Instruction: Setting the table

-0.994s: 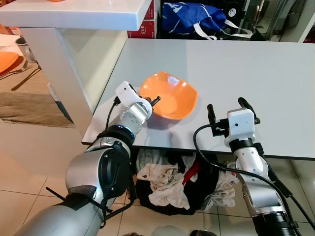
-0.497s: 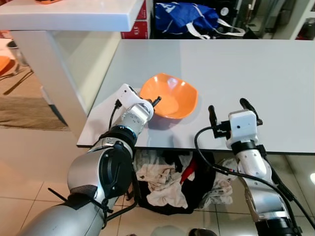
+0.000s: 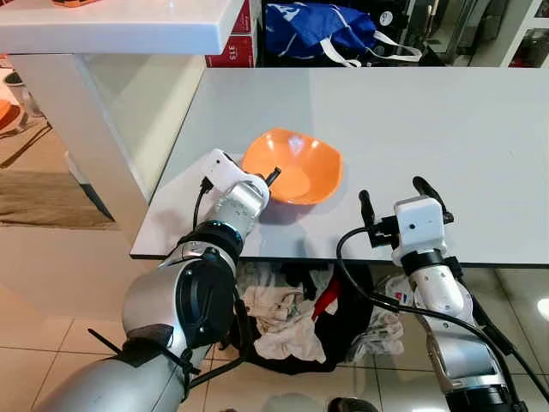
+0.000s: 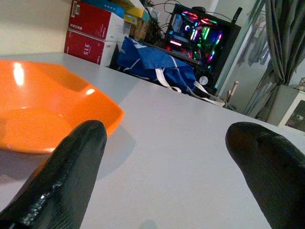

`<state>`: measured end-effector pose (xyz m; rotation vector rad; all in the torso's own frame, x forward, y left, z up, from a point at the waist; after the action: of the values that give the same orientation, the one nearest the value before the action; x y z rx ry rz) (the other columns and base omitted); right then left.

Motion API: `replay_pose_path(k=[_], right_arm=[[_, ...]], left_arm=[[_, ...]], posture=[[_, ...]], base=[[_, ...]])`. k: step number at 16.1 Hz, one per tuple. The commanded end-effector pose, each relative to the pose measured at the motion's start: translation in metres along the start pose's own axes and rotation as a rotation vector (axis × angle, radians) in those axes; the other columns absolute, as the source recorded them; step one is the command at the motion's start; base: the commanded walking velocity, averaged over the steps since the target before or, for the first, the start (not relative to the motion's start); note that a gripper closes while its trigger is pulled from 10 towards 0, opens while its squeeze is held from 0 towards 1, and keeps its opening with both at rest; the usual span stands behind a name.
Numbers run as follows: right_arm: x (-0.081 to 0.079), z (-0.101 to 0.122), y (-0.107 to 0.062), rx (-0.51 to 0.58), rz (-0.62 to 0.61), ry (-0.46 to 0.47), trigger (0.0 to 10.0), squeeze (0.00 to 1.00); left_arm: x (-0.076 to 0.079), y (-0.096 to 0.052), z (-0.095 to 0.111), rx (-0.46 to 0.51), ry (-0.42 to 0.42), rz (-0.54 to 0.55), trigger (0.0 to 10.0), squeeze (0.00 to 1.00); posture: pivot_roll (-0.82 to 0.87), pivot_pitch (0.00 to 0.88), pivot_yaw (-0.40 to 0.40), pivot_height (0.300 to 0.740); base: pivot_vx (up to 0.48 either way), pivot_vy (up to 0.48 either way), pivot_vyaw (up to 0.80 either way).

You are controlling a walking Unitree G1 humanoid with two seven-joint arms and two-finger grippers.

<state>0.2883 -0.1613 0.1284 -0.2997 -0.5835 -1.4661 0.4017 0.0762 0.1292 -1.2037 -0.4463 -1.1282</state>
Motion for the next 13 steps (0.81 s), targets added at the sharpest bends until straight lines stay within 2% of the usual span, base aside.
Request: replay_pose_path(k=[1, 7, 13], right_arm=[[-0.0005, 0.0026, -0.0011, 0.004, 0.01, -0.005, 10.0, 0.0], [-0.0011, 0.0023, -0.0015, -0.001, 0.021, -0.006, 10.0, 0.0], [-0.0016, 0.0012, -0.0018, -0.006, 0.028, -0.007, 10.0, 0.0]], left_arm=[[-0.0002, -0.0001, -0.0004, 0.005, 0.022, 0.016, 10.0, 1.0], [-0.0017, -0.0001, -0.0014, 0.007, 0.008, 0.028, 10.0, 1.0], [-0.002, -0.0004, -0.0102, -0.008, 0.033, 0.031, 10.0, 1.0]], posture=[[-0.24, 0.0, 0.089, 0.74], [-0.24, 0.0, 0.086, 0.74], [-0.24, 0.0, 0.085, 0.74]], base=[[0.0, 0.0, 0.0], [0.0, 0.0, 0.0], [0.0, 0.0, 0.0]])
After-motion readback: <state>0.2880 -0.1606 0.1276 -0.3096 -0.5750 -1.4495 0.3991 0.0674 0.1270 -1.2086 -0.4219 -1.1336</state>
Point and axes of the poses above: a point about 5 cm out from each wrist's last joint towards the gripper, its own y axis pointing out of the wrist towards the gripper, its own z axis along the axis of the wrist's last joint, x = y × z, the point moved 1 cm from there along y, pointing out of the wrist towards the gripper, and after that the axes turned 13 degrees about -y, right-handed, at the moved point
